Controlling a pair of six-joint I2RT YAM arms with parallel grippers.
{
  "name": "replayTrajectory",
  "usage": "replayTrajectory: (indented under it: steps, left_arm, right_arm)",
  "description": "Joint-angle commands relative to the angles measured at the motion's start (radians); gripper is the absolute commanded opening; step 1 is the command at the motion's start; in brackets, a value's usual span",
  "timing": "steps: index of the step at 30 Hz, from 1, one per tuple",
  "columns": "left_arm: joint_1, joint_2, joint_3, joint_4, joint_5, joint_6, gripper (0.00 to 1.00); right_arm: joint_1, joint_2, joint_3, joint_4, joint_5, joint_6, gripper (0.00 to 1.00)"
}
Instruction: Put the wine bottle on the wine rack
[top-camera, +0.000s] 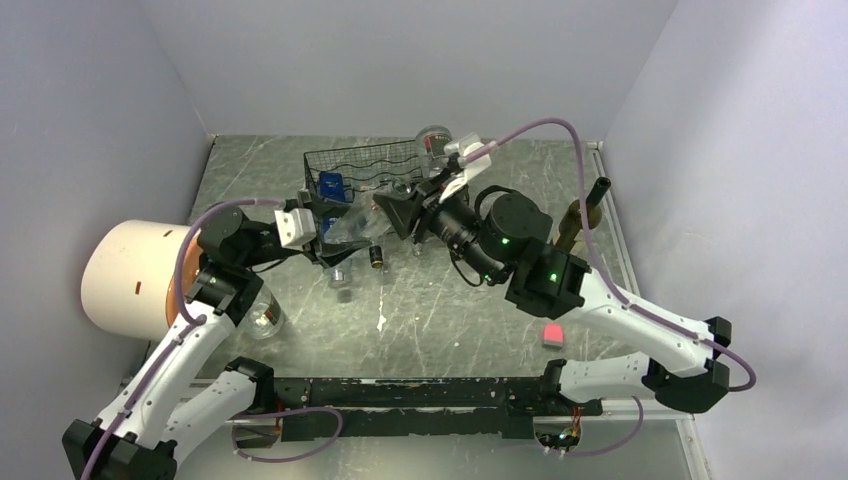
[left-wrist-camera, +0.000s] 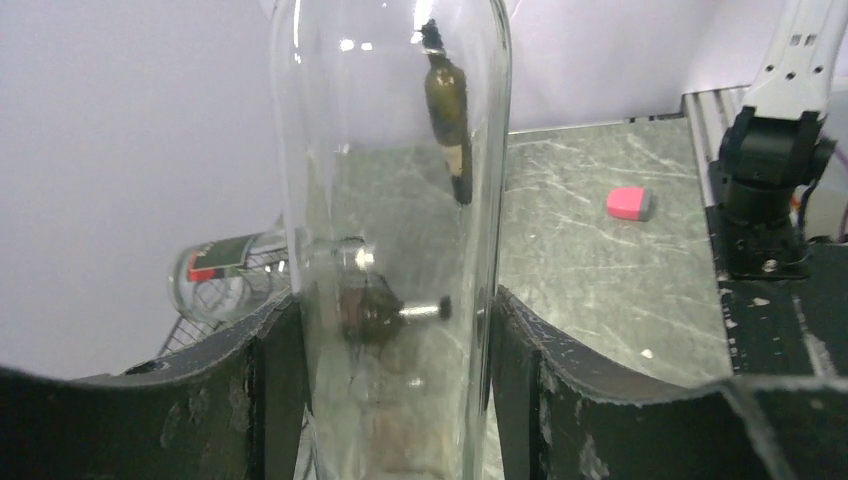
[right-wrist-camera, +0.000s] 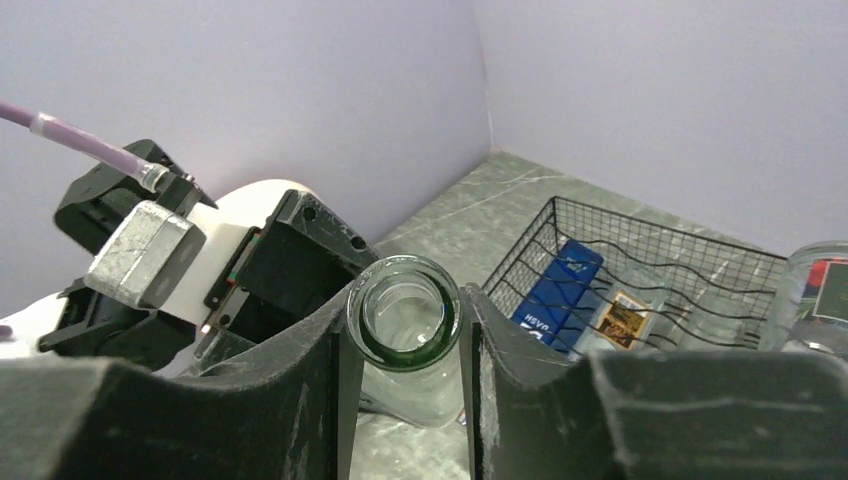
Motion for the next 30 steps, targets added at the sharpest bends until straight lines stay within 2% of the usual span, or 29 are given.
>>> replayTrajectory:
  steps: [1, 2, 3, 5, 9, 13, 16, 18, 21, 24, 30]
  left_arm:
    - [-0.026, -0.009, 0.058, -0.091, -0.058, 0.243, 0.07]
    - [-0.030, -0.019, 0.057, -0.096, -0.106, 0.271, 0.07]
    - [-0.031, -0.028, 0.058, -0.103, -0.133, 0.305, 0.07]
    - [-0.034, -0.039, 0.074, -0.164, -0.176, 0.370, 0.07]
    - [-0.039, -0.066, 0.078, -0.235, -0.240, 0.449, 0.07]
    - [-0.040, -0.107, -0.006, -0.176, -0.327, 0.486, 0.07]
    - [-0.041, -0.081, -0.011, -0.220, -0.392, 0.536, 0.07]
    - [-0.040, -0.066, -0.027, -0.228, -0.403, 0.564, 0.07]
    - [-0.040, -0.078, -0.095, -0.176, -0.403, 0.608, 0.07]
    - [-0.042, -0.111, -0.152, -0.169, -0.375, 0.746, 0.07]
    - [-0.042, -0.192, -0.275, -0.084, -0.341, 0.937, 0.07]
  right_arm:
    - [0.006, -0.047, 0.020, -0.035, -0.077, 0.108, 0.61]
    - [0.007, -0.057, 0.024, -0.072, -0.109, 0.108, 0.74]
    - [0.007, -0.071, 0.022, -0.106, -0.140, 0.107, 0.81]
    - [0.006, -0.118, 0.003, -0.139, -0.192, 0.113, 0.88]
    - [0.006, -0.184, -0.012, -0.196, -0.171, 0.131, 0.90]
    - [0.006, -0.154, 0.027, -0.298, -0.198, 0.066, 0.91]
    - [0.006, -0.054, 0.127, -0.389, -0.300, 0.022, 0.90]
    - [0.006, 0.036, 0.212, -0.462, -0.305, 0.022, 0.90]
    - [0.004, 0.163, 0.352, -0.564, -0.213, 0.025, 0.90]
    - [-0.019, 0.276, 0.467, -0.649, -0.137, 0.028, 0.89]
    - [-0.145, 0.416, 0.588, -0.793, -0.259, -0.006, 0.88]
